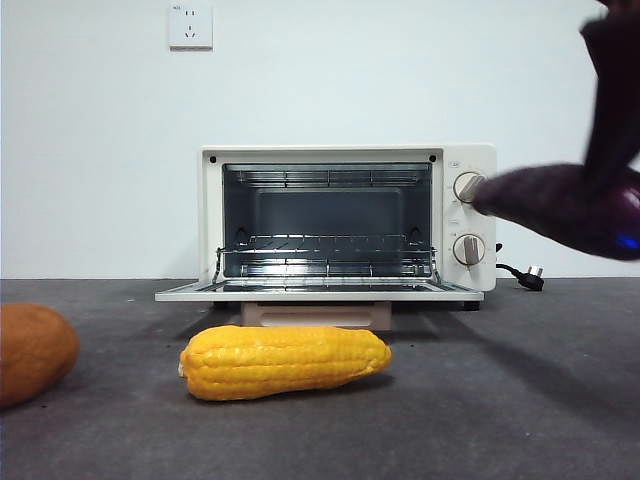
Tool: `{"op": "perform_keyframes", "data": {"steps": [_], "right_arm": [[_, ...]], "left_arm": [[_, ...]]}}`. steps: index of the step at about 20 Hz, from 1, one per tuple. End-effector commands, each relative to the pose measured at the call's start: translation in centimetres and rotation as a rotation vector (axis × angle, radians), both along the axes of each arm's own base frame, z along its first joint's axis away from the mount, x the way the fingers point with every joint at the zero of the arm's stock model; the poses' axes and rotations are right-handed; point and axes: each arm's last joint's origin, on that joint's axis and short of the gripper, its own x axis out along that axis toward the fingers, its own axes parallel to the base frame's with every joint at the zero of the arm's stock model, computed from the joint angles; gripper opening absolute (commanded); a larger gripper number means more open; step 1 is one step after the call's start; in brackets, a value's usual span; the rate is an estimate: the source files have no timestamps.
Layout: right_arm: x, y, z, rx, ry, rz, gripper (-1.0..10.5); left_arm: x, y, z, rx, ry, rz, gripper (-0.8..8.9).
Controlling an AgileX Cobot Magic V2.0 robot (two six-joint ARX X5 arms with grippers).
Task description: Take the eggplant from the table,put the eggplant in the oven
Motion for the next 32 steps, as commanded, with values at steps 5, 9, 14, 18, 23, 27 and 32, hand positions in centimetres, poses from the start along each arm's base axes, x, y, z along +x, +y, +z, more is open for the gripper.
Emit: {"op": "perform_keyframes", "data": {"steps": [5, 9, 14, 18, 23, 27, 32], "right_arm": [[1.6, 2.1, 0.3, 0.201, -0.041, 0.016, -0.1], [4.2, 4.0, -0.2, 0.328, -0.025, 0.009, -0.1], [9.3, 7.4, 0.2, 0.306, 0.003, 0.013, -0.1], [14.2, 9.7, 1.5, 0.319, 0.001, -0.01, -0.1], [18.9, 10.6, 0.3, 0.31, 0.063, -0.087, -0.1], [21.5, 10.1, -0.2, 0.35, 0.049, -0.181, -0.1], [23.3, 9.3, -1.2, 0.34, -0.002, -0.347, -0.1]], "left_arm": [[0.0, 0.0, -0.1, 0.002, -0.003, -0.005, -0.06], [-0.1, -0.1, -0.1, 0.002, -0.002, -0.01, -0.06], [-0.1, -0.1, -0.1, 0.002, -0.002, -0.01, -0.06], [-0.1, 0.0, -0.2, 0.004, 0.005, -0.01, -0.06], [-0.2, -0.1, -0.3, 0.008, 0.023, -0.014, -0.06], [-0.2, -0.1, -0.3, 0.008, 0.022, -0.016, -0.06], [-0.2, -0.1, -0.3, 0.008, 0.021, -0.016, -0.06]]}}
